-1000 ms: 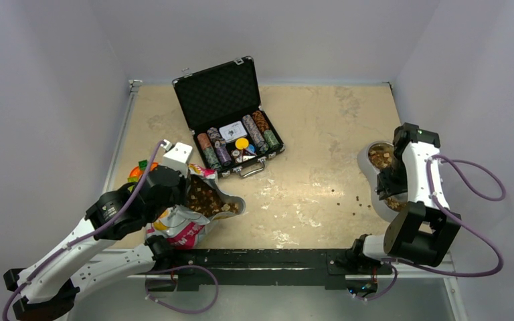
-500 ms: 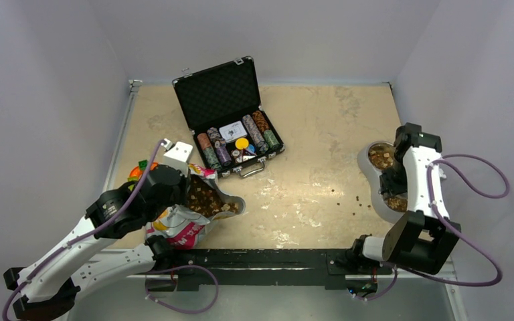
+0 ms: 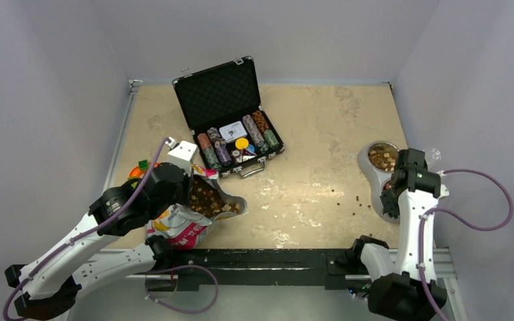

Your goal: Serve the pet food

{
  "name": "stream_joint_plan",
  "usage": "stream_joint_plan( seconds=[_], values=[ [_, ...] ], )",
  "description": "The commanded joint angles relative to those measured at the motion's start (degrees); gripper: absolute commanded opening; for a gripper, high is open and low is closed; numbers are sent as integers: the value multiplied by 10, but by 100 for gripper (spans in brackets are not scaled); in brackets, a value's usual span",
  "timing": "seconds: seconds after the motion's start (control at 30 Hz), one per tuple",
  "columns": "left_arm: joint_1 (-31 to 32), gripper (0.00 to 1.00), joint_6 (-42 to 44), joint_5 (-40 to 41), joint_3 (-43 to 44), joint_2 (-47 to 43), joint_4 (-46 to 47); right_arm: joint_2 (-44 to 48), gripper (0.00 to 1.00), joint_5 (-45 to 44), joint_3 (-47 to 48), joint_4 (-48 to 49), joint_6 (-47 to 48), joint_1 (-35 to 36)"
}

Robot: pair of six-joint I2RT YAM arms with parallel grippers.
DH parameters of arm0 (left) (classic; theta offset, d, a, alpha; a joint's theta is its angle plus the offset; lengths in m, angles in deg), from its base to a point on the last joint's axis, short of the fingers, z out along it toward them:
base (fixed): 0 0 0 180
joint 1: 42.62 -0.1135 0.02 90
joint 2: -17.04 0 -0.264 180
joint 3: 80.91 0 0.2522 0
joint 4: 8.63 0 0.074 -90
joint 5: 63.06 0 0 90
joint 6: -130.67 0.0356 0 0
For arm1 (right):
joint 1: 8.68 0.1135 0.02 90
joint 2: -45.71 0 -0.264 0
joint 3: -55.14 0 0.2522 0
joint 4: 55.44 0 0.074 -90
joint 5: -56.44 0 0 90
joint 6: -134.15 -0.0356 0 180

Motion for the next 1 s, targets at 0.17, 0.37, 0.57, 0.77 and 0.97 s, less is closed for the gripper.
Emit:
stream_joint_plan(
  seconds=[0.17,0.37,0.57,0.77,0.97],
  values=[
    [-5,0,-18,-43,14,16,10,166,0,285,-68,129,229,-1],
    [-5,0,-10,-76,28,50,20,227,0,643,-134,248,263,17],
    [-5,0,-8,-149,30,76,33,200,0,757,-116,354,193,234],
    [-5,0,-8,-171,37,89,44,115,0,765,-96,418,127,438],
    [-5,0,0,-199,30,71,36,-16,0,725,-19,372,150,585]
  ],
)
